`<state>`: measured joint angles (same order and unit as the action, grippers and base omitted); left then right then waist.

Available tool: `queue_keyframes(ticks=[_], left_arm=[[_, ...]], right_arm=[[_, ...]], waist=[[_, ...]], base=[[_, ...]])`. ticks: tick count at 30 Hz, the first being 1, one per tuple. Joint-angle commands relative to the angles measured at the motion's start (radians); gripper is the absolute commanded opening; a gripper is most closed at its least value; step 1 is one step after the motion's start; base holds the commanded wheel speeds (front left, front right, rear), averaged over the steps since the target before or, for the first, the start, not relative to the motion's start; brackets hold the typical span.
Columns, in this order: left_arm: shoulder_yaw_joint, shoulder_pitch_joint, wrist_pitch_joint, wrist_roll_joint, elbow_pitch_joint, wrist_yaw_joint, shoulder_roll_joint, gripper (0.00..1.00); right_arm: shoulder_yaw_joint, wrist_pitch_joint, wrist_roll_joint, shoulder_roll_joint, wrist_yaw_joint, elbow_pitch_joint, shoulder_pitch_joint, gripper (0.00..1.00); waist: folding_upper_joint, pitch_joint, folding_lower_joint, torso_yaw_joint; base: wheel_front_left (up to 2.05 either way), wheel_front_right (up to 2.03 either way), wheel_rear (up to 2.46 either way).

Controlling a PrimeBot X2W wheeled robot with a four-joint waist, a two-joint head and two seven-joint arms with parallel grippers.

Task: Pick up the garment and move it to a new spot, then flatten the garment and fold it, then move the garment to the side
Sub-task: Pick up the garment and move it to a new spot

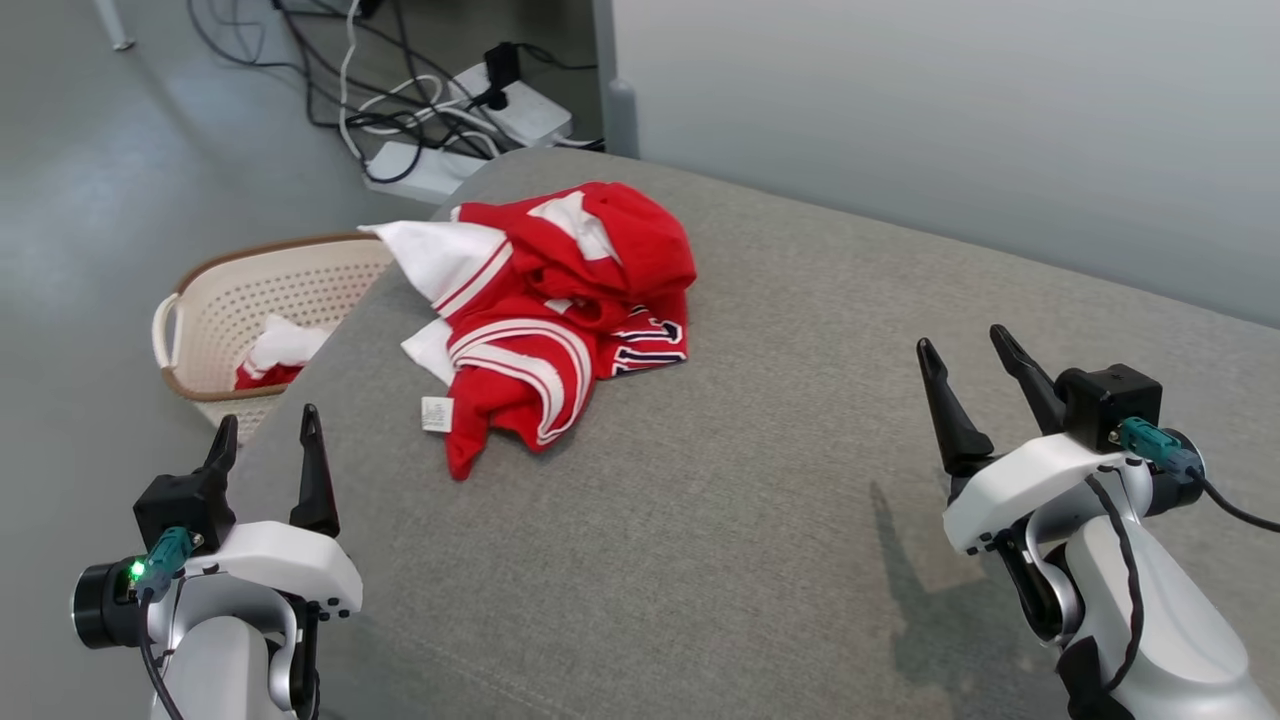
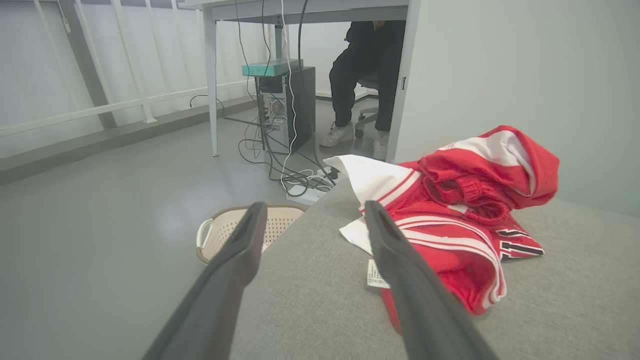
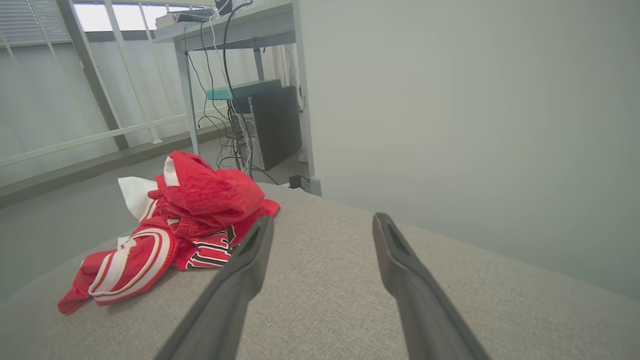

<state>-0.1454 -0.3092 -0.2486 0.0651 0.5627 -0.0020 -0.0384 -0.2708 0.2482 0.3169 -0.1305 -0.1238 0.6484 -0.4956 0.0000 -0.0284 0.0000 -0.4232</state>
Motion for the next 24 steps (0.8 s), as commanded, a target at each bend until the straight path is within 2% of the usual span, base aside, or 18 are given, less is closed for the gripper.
queue_keyframes(ticks=[1,5,9,17,21,24], left_arm=[[-0.029,-0.009,-0.013,0.014,-0.029,0.007,-0.015,1.00],[-0.029,-0.008,-0.013,0.021,-0.026,0.002,-0.014,1.00],[-0.026,-0.030,-0.013,0.031,-0.018,-0.022,-0.014,1.00],[-0.019,-0.154,-0.013,0.081,0.049,-0.103,-0.025,1.00],[0.016,-0.252,-0.013,0.116,0.101,-0.125,-0.078,1.00],[0.084,-0.327,-0.013,0.157,0.155,-0.128,-0.117,1.00]], right_arm=[[-0.023,0.014,0.008,-0.001,-0.007,-0.031,-0.001,1.00],[-0.029,0.014,0.009,-0.002,-0.007,-0.032,-0.003,1.00],[-0.044,0.014,0.013,-0.003,-0.007,-0.032,-0.012,1.00],[-0.056,0.014,0.017,-0.022,-0.007,-0.033,-0.037,1.00],[-0.065,0.014,0.015,-0.031,-0.007,-0.042,-0.059,1.00],[-0.070,0.014,0.015,-0.037,-0.007,-0.048,-0.076,1.00]], waist=[[0.0000,-0.017,0.0000,-0.023],[0.0000,-0.023,0.0000,-0.023],[0.0000,-0.041,0.0000,-0.002],[0.0000,-0.106,0.0000,0.072],[0.0000,-0.152,0.0000,0.123],[0.0000,-0.190,0.0000,0.163]], base=[[0.00,0.00,0.00],[0.00,0.00,0.00],[0.00,0.00,0.00],[0.00,0.00,0.00],[0.00,0.00,0.00],[0.00,0.00,0.00]])
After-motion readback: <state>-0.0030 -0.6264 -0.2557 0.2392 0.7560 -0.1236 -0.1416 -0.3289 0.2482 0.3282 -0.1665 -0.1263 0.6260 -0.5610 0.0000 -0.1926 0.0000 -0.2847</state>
